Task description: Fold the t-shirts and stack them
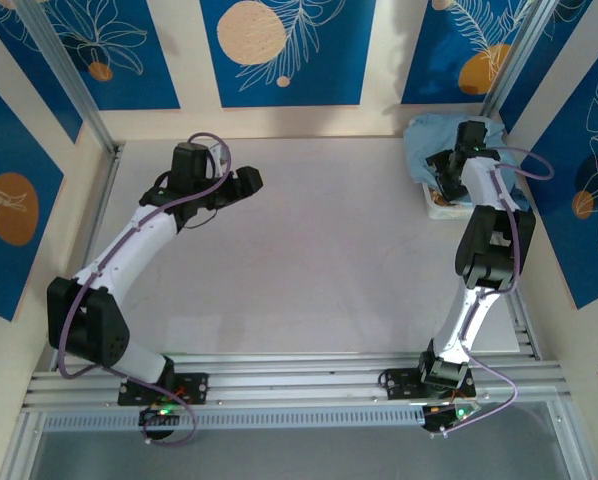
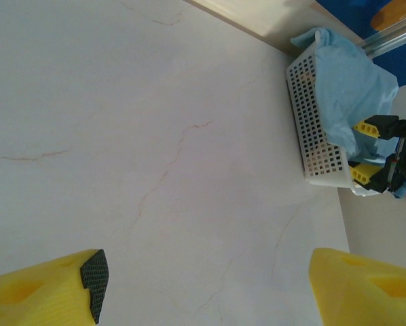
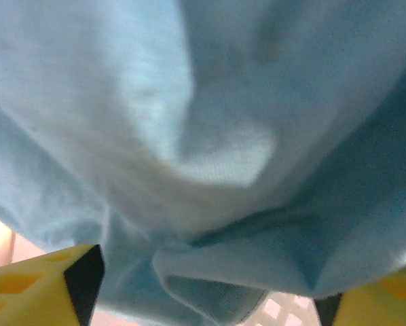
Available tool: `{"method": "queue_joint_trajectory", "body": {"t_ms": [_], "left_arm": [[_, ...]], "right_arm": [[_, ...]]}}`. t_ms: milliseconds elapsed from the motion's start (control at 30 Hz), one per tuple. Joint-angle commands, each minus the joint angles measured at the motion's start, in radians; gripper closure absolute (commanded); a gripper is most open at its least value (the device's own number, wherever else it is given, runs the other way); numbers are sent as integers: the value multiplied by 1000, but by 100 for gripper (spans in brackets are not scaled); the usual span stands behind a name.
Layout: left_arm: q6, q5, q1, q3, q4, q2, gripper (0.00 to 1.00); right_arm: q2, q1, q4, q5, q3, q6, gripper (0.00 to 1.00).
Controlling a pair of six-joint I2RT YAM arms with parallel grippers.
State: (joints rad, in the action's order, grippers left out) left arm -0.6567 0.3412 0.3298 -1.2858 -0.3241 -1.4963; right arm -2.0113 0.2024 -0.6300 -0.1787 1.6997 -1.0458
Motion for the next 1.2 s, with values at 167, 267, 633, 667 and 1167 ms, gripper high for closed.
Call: {"method": "queue_joint_trajectory", "body": {"t_ms": [167, 267, 633, 667, 1167], "left_arm": [[13, 37, 8, -67, -31, -22, 34], [16, 32, 9, -69, -32, -21, 37], [47, -86, 6, -100, -140, -11, 44], [49, -92, 5, -104, -149, -9, 44], [49, -337, -36, -134, -336, 72, 39]], "right_arm": [[74, -36, 25, -46, 4, -47, 89], [165, -85, 27, -128, 7, -7, 100], [391, -295, 155, -203, 191, 254, 100], [404, -312, 176, -195, 218, 279, 100], [346, -795, 176, -135, 360, 273, 100]]}}
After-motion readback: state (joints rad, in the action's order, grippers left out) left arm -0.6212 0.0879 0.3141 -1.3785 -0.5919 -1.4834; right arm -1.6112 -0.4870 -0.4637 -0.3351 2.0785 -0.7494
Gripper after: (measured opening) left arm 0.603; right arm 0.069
